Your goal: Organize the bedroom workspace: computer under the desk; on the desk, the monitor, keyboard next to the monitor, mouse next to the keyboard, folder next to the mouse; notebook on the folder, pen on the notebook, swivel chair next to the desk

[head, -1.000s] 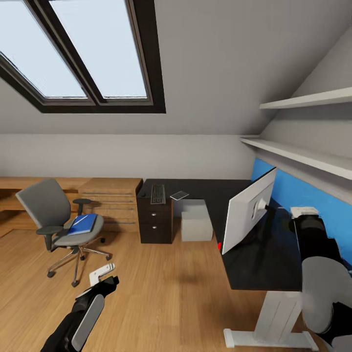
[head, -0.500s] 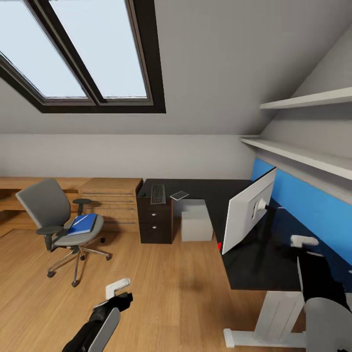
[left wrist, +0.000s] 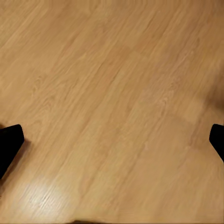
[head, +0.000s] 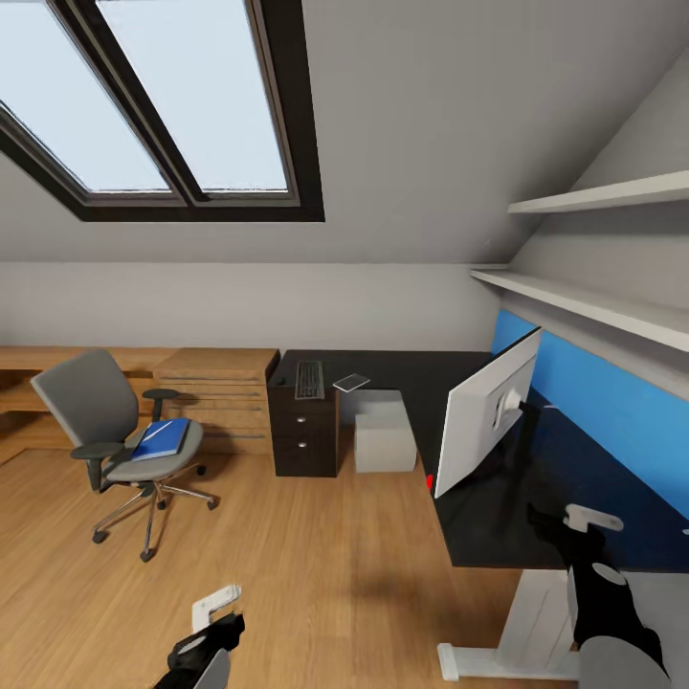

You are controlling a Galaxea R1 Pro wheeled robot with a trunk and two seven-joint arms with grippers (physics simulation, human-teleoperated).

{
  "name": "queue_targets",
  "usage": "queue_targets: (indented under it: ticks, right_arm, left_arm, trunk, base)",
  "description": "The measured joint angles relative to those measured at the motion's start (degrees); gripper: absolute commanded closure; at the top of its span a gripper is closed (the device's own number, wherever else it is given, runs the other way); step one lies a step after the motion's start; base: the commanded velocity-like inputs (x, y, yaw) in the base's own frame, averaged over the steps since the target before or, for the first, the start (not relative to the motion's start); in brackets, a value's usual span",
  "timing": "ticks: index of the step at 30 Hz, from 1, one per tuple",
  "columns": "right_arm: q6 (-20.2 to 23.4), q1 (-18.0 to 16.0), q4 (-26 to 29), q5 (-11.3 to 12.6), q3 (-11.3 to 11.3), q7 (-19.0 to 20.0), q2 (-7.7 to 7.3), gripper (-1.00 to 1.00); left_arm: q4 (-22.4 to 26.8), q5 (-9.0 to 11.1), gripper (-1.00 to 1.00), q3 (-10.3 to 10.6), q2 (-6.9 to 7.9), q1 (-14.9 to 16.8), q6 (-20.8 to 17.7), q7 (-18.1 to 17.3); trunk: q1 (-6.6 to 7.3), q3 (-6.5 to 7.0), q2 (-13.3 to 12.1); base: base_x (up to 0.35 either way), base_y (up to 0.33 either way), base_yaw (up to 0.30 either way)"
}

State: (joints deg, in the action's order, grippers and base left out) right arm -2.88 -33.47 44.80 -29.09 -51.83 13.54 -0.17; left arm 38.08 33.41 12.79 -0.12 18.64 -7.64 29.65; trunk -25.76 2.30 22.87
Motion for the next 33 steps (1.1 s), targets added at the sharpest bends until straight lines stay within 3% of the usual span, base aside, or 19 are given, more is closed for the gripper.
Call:
queue_targets:
  ticks: [2, 3, 5, 7, 9, 10, 14, 23, 33]
  right_arm:
    - [-1.10, 0.49, -0.78, 0.00, -0.14, 0.00, 0.24, -1.00]
    - [-4.28, 1.36, -2.09, -0.09, -0.27, 0.02, 0.68, -1.00]
    - [-6.91, 1.85, -2.82, -0.08, -0.28, -0.01, 0.91, -1.00]
    - [-11.01, 2.36, -4.21, -0.13, -0.32, -0.04, 1.29, -1.00]
    - [-12.96, 3.15, -4.72, -0.06, -0.34, 0.29, 1.48, -1.00]
    - [-13.14, 3.25, -4.73, -0.03, -0.34, 0.36, 1.49, -1.00]
    - [-13.93, 3.60, -4.73, -0.08, -0.34, 0.37, 1.52, -1.00]
    - [-17.48, 4.72, -5.37, -0.17, -0.34, 0.41, 1.60, -1.00]
    - [-16.66, 4.51, -11.73, -0.39, 0.11, -1.39, 0.77, -1.00]
  left_arm:
    - [-1.52, 0.04, -1.00, 0.04, -0.01, 0.02, 1.56, -0.08]
    - [-5.41, 0.15, -1.00, 0.02, 0.13, 0.03, 3.42, -0.66]
    - [-8.44, 0.00, -1.00, 0.02, 0.22, 0.06, 4.11, -1.98]
    - [-11.50, -0.63, -1.00, 0.13, 0.13, 0.05, 7.88, -6.03]
    - [-13.92, -2.39, -1.00, 2.37, 0.01, 0.04, 12.55, -7.95]
    - [-14.43, -2.66, -1.00, 2.94, 0.00, 0.04, 13.03, -8.08]
    - [-15.33, -3.01, -1.00, 3.93, -0.02, 0.04, 13.69, -8.18]
    - [-16.09, -2.75, -1.00, 3.82, 0.45, 0.04, 13.77, -8.16]
    - [-16.11, -2.82, -1.00, 3.77, 0.55, 0.05, 13.94, -8.01]
  trunk:
    - [0.00, 0.00, 0.00]
    - [0.00, -0.01, 0.00]
    - [0.00, 0.00, 0.00]
    - [0.00, 0.00, 0.00]
    - [0.00, 0.00, 0.01]
    - [0.00, 0.00, 0.01]
    - [0.00, 0.00, 0.01]
    - [0.00, -0.01, 0.01]
    - [0.00, -0.01, 0.01]
  base:
    - [0.000, 0.000, 0.000]
    - [0.000, 0.000, 0.000]
    - [0.000, 0.000, 0.000]
    - [0.000, 0.000, 0.000]
    - [0.000, -0.046, 0.000]
    - [0.000, -0.115, 0.000]
    - [0.000, -0.261, 0.000]
    - [0.000, -0.344, 0.000]
    - [0.000, -0.279, 0.000]
